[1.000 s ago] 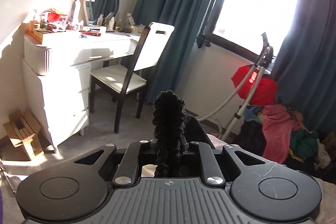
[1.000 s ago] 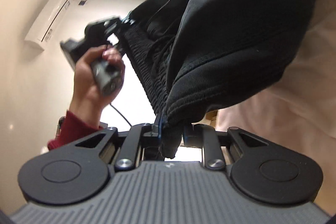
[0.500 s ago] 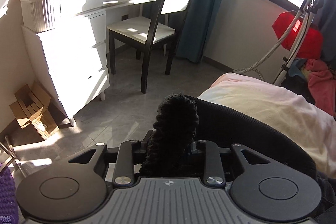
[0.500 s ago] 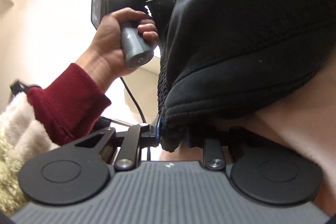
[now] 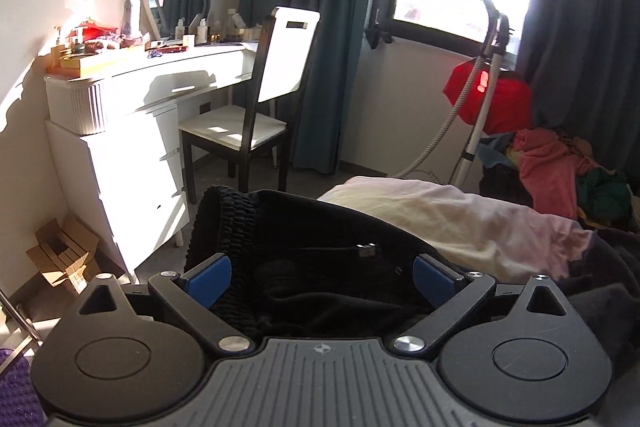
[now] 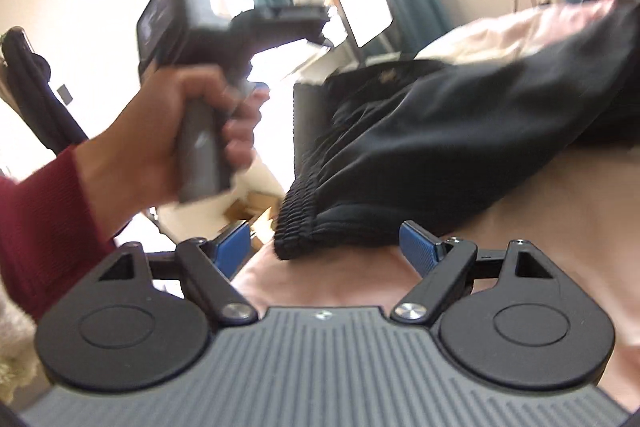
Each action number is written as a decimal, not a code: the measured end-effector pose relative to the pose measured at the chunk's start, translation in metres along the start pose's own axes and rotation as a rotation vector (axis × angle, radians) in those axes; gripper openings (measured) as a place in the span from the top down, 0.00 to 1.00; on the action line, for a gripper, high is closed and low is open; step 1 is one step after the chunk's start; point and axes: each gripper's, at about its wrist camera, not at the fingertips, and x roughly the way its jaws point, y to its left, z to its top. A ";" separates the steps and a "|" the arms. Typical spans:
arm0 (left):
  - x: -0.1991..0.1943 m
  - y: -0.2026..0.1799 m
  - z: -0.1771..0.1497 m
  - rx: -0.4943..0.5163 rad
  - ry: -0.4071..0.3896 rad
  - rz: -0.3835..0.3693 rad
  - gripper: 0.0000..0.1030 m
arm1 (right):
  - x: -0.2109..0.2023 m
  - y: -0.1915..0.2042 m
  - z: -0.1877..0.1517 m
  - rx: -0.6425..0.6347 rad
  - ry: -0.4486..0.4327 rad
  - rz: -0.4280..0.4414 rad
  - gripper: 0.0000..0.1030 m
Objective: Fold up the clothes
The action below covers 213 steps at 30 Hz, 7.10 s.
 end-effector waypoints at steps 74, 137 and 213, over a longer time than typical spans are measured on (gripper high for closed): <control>0.160 -0.406 -0.031 0.344 -0.034 -0.187 0.21 | -0.120 -0.237 -0.009 0.201 -0.180 -0.691 0.19; -0.043 -0.285 -0.284 0.149 0.111 -0.660 0.96 | -0.057 -0.380 0.107 0.383 -0.239 -0.853 0.86; -0.156 0.100 -0.185 -0.852 0.241 -0.031 0.90 | -0.296 -0.424 -0.050 0.954 -0.483 -1.015 0.93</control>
